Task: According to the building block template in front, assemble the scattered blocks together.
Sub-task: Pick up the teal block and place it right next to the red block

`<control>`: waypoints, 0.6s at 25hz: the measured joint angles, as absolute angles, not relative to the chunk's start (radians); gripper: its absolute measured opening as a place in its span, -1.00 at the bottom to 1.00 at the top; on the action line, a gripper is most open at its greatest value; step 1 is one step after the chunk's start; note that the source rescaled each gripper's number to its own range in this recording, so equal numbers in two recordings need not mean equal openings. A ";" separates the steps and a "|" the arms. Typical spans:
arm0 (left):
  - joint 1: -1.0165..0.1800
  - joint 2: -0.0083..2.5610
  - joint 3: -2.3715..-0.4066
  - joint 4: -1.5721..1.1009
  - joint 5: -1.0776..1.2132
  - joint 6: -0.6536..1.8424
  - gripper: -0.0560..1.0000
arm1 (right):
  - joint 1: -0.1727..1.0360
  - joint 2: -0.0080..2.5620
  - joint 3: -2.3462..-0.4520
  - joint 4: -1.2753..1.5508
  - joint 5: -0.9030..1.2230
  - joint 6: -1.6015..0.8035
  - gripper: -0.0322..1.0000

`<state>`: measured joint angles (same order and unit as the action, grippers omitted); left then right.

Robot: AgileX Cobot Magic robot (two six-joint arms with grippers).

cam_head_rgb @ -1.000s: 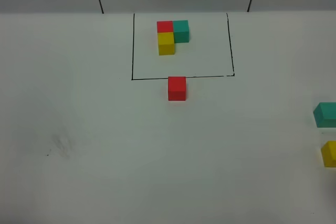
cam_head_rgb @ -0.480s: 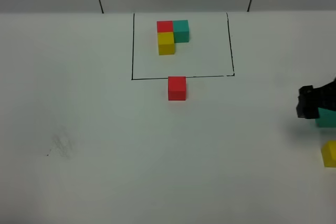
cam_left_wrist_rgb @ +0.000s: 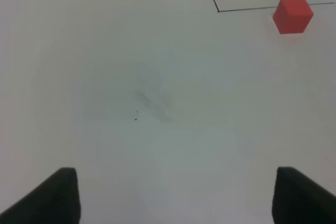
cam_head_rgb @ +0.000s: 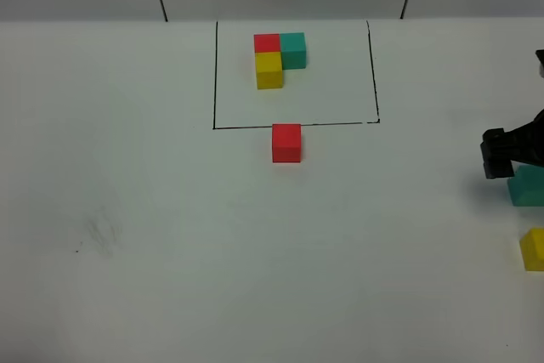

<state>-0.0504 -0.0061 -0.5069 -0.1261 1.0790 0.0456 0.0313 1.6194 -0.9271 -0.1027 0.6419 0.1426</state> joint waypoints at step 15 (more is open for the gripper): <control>-0.050 -0.006 -0.507 -0.126 1.079 0.046 0.36 | -0.095 1.743 -0.927 -0.103 0.577 0.015 0.92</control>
